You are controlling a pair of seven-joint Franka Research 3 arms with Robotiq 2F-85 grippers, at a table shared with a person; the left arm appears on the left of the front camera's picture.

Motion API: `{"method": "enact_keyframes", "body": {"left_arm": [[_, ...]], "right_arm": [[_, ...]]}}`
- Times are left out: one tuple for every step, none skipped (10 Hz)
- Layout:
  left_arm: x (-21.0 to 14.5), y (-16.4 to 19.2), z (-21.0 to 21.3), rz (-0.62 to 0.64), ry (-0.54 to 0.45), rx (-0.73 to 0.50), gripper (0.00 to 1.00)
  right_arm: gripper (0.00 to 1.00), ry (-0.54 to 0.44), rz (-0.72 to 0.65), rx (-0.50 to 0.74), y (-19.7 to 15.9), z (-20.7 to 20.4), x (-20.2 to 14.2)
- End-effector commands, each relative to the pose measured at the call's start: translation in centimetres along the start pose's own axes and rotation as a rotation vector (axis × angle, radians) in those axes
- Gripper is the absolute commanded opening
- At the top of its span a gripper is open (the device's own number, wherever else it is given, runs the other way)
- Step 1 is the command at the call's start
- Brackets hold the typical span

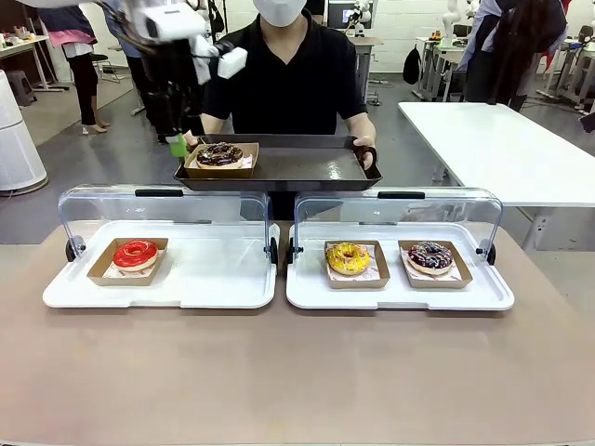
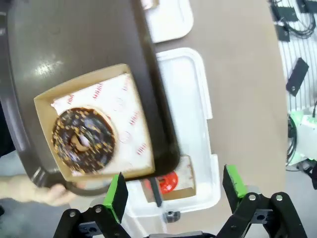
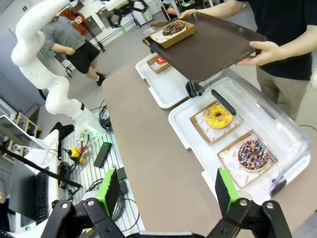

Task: Provide the desired donut to the person.
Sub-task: Place the picked Paper togo box onto the Handle tray extended by the person.

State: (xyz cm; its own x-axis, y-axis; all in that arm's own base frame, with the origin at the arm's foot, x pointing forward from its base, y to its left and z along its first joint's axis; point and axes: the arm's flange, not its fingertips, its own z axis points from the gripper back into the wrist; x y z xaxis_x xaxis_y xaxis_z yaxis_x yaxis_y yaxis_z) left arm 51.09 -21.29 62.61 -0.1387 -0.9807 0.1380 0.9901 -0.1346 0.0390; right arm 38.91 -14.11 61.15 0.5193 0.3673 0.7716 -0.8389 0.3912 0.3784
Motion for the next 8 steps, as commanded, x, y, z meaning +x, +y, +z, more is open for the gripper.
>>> {"method": "enact_keyframes", "body": {"left_arm": [[-6.7,-8.4,0.3,-0.033,-0.089,0.028,1.00],[-9.9,-11.0,-0.3,0.005,-0.126,0.024,1.00],[-11.6,-12.6,-0.5,0.030,-0.137,0.035,1.00],[-13.0,-13.0,-0.4,0.050,-0.100,0.076,1.00],[-14.2,-13.7,-1.3,0.084,-0.106,0.073,1.00],[-15.4,-13.7,-2.1,0.116,-0.097,0.058,1.00],[-16.1,-13.0,-2.5,0.124,-0.094,0.042,1.00],[-16.1,-13.0,-3.0,0.148,-0.065,0.053,1.00]], "right_arm": [[1.00,-0.016,0.002,-0.005,-0.1,0.0,0.1],[1.00,-0.016,0.002,-0.005,-0.1,0.0,0.1],[1.00,-0.016,0.002,-0.005,-0.1,0.0,0.1],[1.00,-0.016,0.002,-0.005,-0.1,0.0,0.1],[1.00,-0.016,0.002,-0.005,-0.1,0.0,0.1],[1.00,-0.016,0.002,-0.005,-0.1,0.0,0.1],[1.00,-0.016,0.002,-0.005,-0.1,0.0,0.1],[1.00,-0.016,0.002,-0.005,-0.1,0.0,0.1]]}}
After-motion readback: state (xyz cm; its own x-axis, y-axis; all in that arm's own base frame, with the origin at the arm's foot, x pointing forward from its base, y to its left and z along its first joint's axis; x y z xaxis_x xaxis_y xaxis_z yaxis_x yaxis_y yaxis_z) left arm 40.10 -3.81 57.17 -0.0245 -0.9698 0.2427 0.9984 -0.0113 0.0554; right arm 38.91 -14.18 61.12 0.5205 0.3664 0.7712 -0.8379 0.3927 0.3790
